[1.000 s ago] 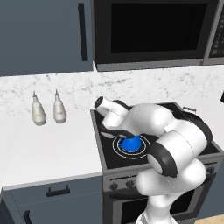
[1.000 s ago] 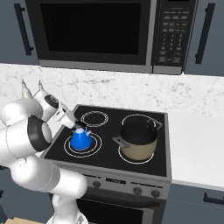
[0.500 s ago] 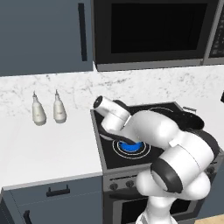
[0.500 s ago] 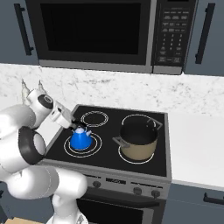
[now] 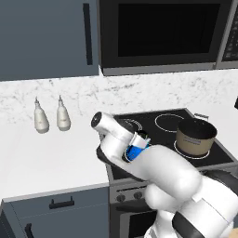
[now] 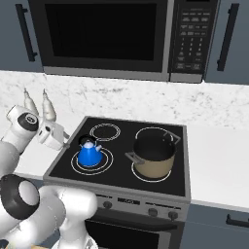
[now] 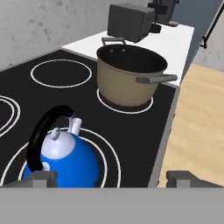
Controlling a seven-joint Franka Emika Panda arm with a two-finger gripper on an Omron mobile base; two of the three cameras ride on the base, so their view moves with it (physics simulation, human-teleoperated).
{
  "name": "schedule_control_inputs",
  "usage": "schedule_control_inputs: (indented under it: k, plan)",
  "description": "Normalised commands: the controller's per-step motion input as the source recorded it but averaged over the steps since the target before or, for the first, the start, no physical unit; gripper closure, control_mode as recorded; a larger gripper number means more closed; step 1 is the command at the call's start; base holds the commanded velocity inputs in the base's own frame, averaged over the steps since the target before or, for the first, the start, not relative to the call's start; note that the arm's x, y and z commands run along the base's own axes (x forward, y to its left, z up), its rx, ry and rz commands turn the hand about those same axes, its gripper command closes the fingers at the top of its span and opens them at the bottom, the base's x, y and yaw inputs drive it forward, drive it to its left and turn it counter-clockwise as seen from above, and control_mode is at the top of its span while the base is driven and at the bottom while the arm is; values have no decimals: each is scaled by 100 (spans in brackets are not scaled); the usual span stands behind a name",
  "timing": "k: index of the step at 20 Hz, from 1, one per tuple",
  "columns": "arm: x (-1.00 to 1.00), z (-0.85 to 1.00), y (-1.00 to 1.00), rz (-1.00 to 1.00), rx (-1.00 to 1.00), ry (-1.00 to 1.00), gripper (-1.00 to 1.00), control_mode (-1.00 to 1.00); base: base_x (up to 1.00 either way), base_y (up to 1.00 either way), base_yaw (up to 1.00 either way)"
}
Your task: Pick the kettle from the counter and place it on a stove burner. Then turn the burner on.
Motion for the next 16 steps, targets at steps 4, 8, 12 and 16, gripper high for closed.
schedule_control_inputs:
  k: [4, 8, 12, 16]
  plan:
    - [-100, -31, 65, 35, -12, 0, -100, -100, 0, 0, 0]
    - [-30, -6, 41, 18, -7, 2, -100, -100, 0, 0, 0]
    - [-11, -30, 4, 0, -9, 0, -100, -100, 0, 0, 0]
    - [-50, -100, 35, 2, -31, 0, -100, -100, 0, 0, 0]
